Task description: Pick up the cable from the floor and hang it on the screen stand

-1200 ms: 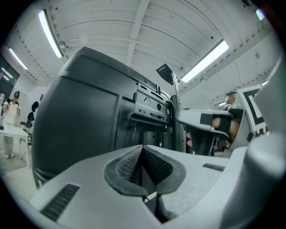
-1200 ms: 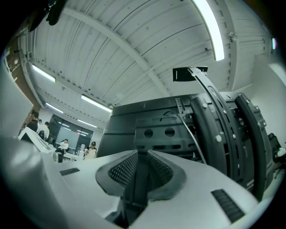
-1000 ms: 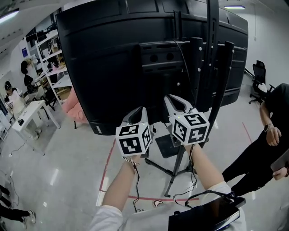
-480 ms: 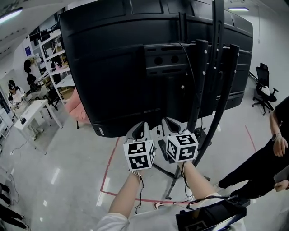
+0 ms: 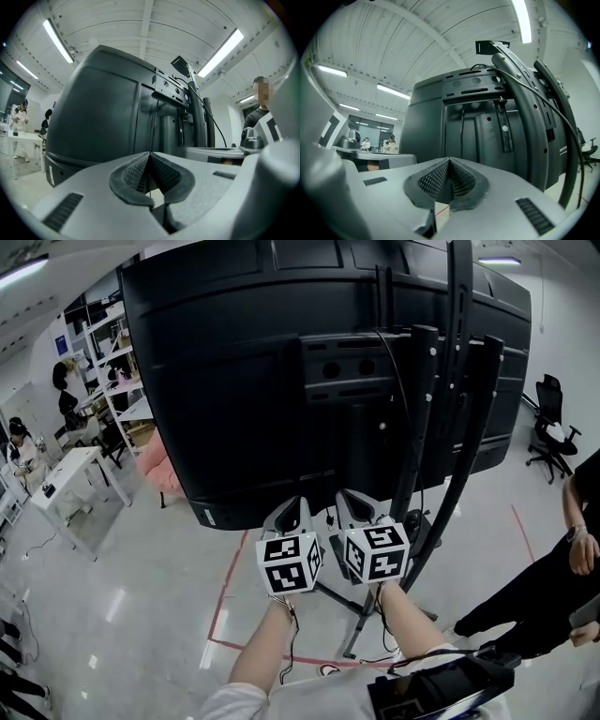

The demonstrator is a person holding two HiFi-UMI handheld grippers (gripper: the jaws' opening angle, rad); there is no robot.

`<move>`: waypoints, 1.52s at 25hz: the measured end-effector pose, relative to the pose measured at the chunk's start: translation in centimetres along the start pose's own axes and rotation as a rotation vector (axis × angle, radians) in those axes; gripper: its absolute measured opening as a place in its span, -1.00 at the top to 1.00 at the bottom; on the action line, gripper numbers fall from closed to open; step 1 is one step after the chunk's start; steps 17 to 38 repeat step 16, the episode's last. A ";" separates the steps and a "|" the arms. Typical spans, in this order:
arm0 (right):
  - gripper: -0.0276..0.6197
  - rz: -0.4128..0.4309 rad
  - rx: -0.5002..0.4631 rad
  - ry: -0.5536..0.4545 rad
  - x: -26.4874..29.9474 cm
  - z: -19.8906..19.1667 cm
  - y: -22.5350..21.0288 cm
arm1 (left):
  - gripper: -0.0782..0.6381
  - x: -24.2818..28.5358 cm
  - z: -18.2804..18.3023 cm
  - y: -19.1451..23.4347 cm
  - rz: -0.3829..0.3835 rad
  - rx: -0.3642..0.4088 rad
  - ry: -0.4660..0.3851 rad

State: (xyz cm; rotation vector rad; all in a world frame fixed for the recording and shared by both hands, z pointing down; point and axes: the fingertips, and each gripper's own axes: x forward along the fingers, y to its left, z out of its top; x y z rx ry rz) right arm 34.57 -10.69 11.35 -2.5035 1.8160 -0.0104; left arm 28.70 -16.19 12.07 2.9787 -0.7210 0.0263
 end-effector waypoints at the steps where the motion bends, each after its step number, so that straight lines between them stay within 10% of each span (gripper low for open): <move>1: 0.86 -0.002 -0.001 0.001 0.0 0.0 -0.1 | 0.77 0.1 0.0 -0.1 -0.001 0.001 0.001; 38: 0.86 -0.011 -0.016 0.009 0.5 -0.4 -1.6 | 0.77 1.5 -0.2 -0.2 -0.007 -0.032 0.014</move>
